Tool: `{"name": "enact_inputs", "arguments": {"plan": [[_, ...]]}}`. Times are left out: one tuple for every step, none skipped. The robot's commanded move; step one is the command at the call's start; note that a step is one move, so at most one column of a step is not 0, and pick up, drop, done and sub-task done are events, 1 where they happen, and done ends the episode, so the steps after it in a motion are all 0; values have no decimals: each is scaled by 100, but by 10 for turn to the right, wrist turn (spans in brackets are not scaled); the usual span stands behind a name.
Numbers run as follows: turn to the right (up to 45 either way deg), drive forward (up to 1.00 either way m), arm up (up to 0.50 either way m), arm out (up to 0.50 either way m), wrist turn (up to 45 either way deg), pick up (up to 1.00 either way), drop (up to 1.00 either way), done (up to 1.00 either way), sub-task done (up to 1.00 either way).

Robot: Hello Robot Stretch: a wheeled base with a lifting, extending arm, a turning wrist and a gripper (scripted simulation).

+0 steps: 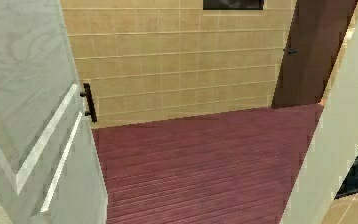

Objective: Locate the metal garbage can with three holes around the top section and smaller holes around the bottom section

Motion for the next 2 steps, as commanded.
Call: {"name": "enact_inputs", "arguments": {"plan": [[-60, 0, 0, 0, 0, 0, 0, 0, 0], [0, 100, 0, 0, 0, 0, 0, 0, 0]]}}
